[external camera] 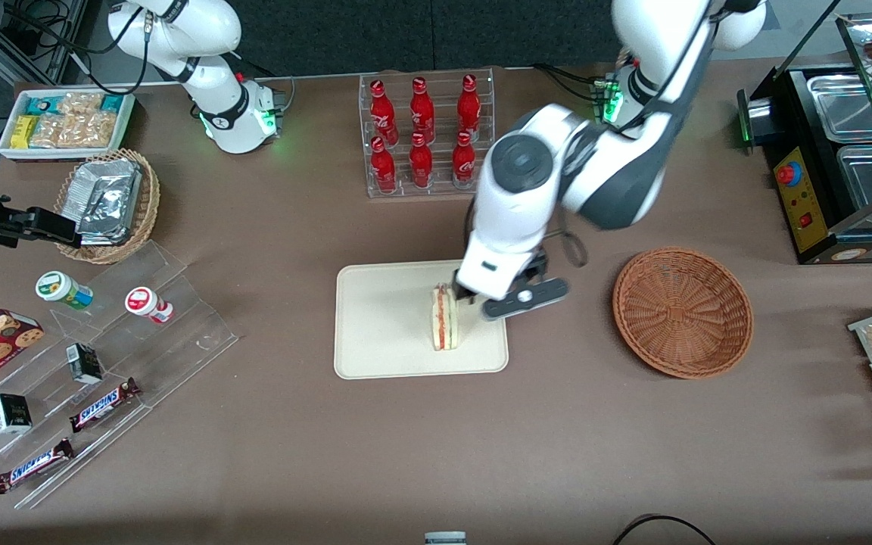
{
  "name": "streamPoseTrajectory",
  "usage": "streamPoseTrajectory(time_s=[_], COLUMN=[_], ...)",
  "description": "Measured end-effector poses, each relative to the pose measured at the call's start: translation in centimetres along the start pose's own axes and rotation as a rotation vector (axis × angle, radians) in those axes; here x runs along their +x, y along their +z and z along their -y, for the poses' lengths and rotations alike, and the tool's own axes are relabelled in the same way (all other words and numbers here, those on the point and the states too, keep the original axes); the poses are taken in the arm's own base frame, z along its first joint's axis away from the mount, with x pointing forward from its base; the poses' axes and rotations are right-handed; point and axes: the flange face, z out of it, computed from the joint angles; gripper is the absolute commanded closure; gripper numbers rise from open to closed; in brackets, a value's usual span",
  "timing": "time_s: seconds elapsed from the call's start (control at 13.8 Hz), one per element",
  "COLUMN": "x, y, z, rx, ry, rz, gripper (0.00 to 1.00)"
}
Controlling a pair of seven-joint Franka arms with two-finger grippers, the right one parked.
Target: Place sandwich from basket to tray
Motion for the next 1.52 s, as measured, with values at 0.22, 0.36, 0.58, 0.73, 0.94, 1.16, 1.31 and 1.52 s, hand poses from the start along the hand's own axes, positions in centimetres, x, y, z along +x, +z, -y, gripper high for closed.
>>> streamPoseTrajectory(time_s=[0.22, 0.36, 0.58, 0.73, 0.94, 1.16, 1.31, 1.52], x=[1.9, 3.1, 5.1, 6.5, 7.8, 8.0, 7.9, 8.1], y=[-6.4, -9.5, -11.5, -12.1, -14.1, -15.7, -15.5, -15.1], z=[6.4, 10.8, 16.3, 19.9, 26.7, 31.5, 33.4, 36.5], rx=[0.049, 0.077, 0.091, 0.089, 0.07, 0.058, 0.058, 0.055], ry=[-0.003, 0.026, 0.058, 0.081, 0.151, 0.198, 0.227, 0.245], rz=[0.027, 0.052, 0.075, 0.082, 0.113, 0.126, 0.138, 0.154], gripper=[0.01, 0.01, 0.01, 0.01, 0.01, 0.01, 0.01, 0.01])
